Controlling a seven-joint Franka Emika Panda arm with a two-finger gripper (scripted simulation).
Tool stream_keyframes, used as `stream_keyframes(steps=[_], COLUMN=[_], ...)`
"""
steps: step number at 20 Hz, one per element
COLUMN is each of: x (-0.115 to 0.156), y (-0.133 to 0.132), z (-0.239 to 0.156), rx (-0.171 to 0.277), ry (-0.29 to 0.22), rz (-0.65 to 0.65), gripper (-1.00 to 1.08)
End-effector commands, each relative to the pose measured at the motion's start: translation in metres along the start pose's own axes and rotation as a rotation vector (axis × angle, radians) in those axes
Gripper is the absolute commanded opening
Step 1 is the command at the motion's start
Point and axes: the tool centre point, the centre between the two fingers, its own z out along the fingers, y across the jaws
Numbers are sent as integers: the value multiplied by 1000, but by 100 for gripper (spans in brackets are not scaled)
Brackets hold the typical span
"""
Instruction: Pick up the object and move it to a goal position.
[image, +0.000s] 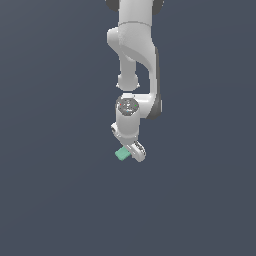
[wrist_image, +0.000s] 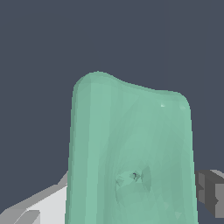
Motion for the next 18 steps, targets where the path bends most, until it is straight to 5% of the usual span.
stream_keyframes(steps=[1, 10, 18], x=[-18, -66, -77], y=[-22, -86, -102], z=[-1, -4, -5], rx=[-2, -10, -11], ry=[-2, -8, -10], rz=[0, 1, 2], gripper=[-100, -100, -100])
